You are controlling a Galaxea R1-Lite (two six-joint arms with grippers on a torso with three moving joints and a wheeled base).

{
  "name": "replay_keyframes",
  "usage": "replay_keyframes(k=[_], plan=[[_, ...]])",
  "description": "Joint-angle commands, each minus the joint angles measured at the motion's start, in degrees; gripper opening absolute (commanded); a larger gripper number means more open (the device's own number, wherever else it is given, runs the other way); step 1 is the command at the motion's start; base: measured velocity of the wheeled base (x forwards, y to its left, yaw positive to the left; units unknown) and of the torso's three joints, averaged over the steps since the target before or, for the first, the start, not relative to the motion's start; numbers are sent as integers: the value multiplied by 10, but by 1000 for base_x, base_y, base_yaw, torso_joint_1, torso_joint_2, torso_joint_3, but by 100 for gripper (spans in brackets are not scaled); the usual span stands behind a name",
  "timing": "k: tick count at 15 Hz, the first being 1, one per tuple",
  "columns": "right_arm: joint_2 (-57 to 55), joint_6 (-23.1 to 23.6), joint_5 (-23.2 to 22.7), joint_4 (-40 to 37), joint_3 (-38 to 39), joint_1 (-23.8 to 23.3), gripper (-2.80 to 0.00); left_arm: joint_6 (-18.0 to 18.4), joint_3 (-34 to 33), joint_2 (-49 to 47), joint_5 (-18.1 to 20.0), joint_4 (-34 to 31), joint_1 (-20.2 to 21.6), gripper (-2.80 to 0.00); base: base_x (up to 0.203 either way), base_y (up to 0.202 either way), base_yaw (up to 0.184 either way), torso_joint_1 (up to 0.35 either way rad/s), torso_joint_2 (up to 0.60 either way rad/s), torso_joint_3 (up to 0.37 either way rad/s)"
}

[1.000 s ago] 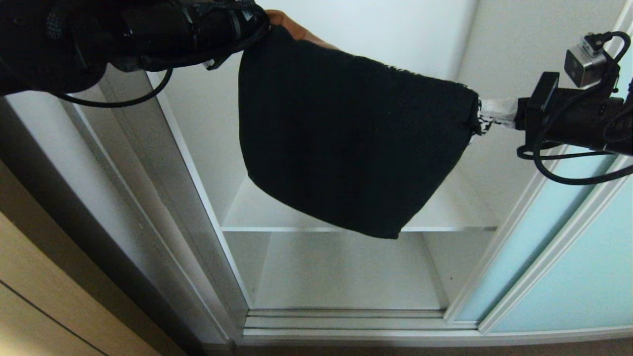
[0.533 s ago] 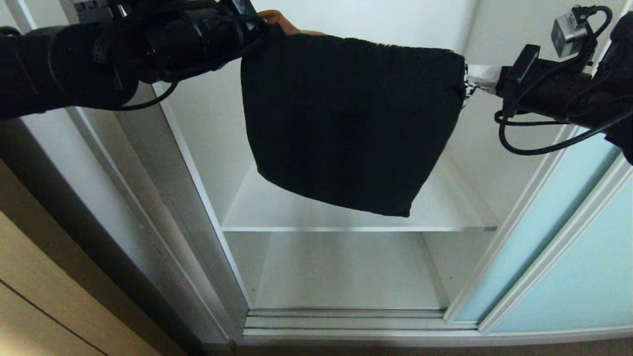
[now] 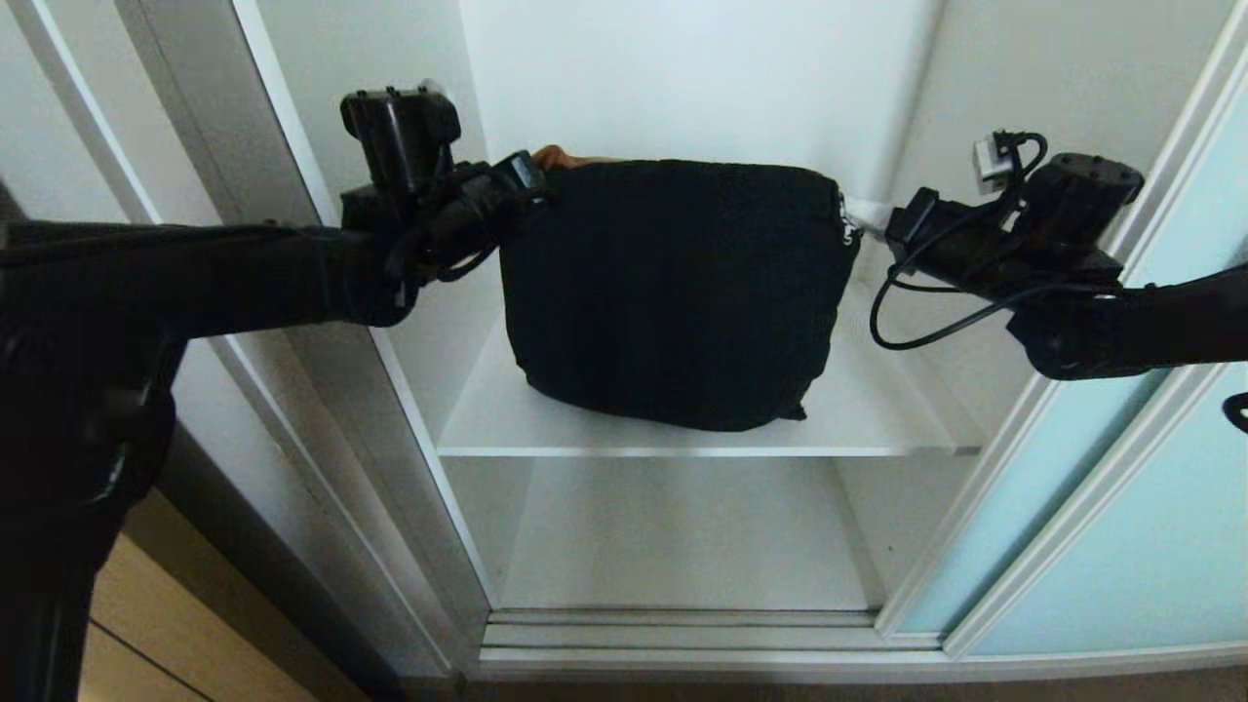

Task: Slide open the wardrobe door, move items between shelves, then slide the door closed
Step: Place the pillow on the higher shelf

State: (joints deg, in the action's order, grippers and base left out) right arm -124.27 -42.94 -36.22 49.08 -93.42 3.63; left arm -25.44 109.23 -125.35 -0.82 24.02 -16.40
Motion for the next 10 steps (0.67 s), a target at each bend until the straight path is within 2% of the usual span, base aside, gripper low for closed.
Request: replay_keyframes(k=[1,3,5,8,10], plan=[[-38,-4,-11,3,-37,-3,-280,-2,6,-31,1,6,13,-280,0,0,0,0,0,0],[-12,-6,-19,4,-43,-3,-280,-4,3,-12,4,4,13,-280,0,0,0,0,0,0],[41,-7,-22,21,6,-3,-280,-12,-37,45,7,7,12,-280,0,0,0,0,0,0],[111,-49,-61,78,50,-2,-280,-19,-111,135,65,5,12,-280,0,0,0,0,0,0],[128,-65,-75,106,99,-2,-280,-20,-169,153,78,0,11,-280,0,0,0,0,0,0]])
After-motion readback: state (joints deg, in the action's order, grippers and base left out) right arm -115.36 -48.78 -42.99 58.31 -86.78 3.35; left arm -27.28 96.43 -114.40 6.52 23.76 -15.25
